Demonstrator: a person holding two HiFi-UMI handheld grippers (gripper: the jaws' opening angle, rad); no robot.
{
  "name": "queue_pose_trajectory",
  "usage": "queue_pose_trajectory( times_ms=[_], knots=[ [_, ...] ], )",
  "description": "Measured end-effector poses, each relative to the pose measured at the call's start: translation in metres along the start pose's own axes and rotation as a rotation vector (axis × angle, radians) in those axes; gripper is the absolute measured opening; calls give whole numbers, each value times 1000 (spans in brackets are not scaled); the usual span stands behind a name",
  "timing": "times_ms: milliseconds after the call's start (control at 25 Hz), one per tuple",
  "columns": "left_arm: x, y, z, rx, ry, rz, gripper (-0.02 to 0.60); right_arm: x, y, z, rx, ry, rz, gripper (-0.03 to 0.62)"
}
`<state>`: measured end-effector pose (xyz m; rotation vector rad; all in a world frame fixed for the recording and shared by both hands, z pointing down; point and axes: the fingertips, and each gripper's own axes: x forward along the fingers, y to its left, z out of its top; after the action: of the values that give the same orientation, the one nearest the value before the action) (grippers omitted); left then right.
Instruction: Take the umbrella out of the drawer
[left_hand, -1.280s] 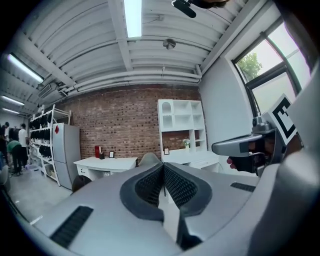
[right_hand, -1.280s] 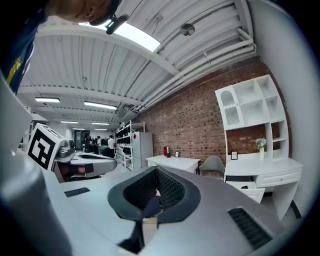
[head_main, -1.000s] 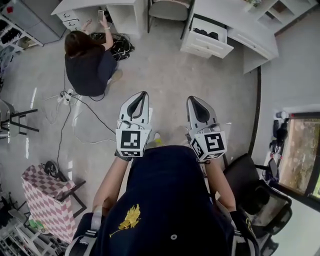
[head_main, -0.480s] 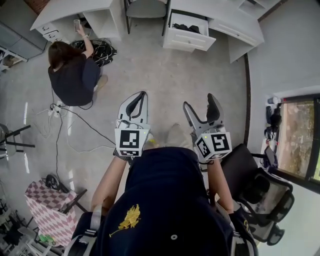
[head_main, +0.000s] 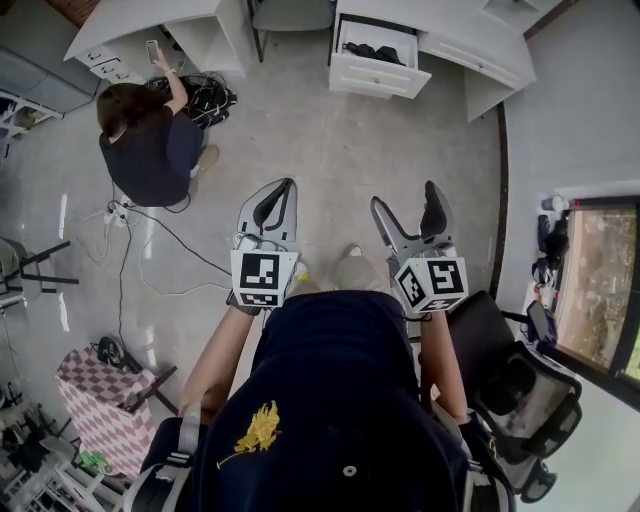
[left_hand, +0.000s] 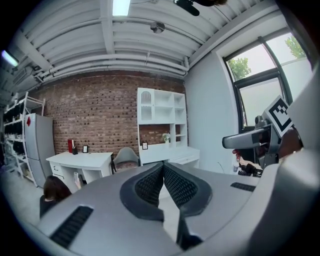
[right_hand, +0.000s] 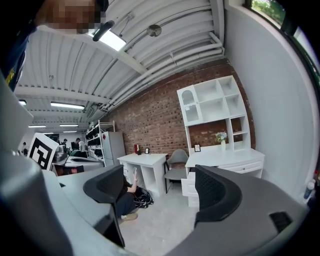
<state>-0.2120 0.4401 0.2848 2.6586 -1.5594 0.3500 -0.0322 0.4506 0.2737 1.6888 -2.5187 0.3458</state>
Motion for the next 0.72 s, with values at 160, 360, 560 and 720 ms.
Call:
queue_pose_trajectory(
  times_ms=[160,360,560,720],
  knots=[
    [26,-12,17,33,11,20,20,7,-32,6,-1,1,17,448],
    [63,-25,37,36,16,72,20,14,-70,16,-14,-7,66,451],
    [92,-42,48,31,33,110,20,17,-101,23,-15,-18,100,451],
    [100,-56,56,53,48,118,20,22,-116,23,-7,-4,126,451]
  ],
)
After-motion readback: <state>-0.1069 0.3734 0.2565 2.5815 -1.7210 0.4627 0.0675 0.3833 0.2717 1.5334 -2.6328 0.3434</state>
